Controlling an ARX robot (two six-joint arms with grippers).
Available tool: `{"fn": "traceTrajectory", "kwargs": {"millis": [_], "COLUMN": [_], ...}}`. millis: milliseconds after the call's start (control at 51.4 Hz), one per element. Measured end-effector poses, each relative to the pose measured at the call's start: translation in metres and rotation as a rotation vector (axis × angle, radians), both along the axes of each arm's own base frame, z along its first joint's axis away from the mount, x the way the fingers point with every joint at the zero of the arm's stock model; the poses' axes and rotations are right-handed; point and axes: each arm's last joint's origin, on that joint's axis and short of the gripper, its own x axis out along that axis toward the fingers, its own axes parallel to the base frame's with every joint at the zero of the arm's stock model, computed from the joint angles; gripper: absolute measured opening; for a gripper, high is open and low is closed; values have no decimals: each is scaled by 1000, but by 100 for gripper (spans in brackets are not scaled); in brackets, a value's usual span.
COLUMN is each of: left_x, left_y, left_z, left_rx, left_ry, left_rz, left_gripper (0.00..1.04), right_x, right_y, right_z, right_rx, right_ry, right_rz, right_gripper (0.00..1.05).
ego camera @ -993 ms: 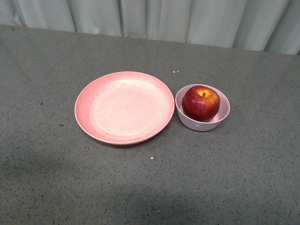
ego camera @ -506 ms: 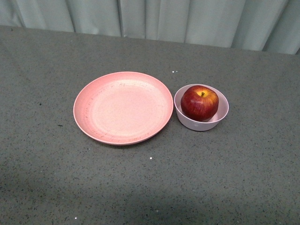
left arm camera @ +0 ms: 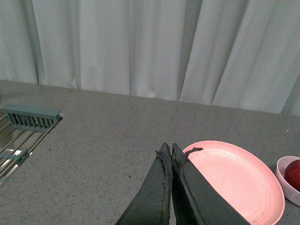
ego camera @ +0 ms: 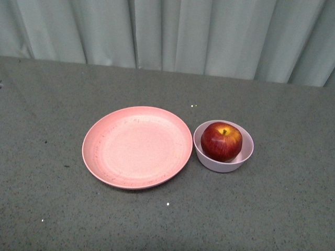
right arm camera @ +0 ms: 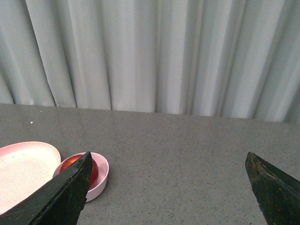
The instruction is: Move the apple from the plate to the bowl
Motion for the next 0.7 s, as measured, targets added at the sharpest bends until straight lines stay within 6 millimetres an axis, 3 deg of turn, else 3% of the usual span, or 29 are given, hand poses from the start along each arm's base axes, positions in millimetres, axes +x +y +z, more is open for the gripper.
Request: {"fn": "traceTrajectory", "kwargs": {"millis": [701], "left_x": [-17], "left_y": [0], "left_z": [0], "left_rx": [0], "left_ry": [-3], "left_rz": [0], "left_gripper": [4], "right_x": [0], "right_y": [0], "right_z": [0], "right_rx": [0], "right_ry": [0], "right_rz": [0], "right_gripper": [95]}}
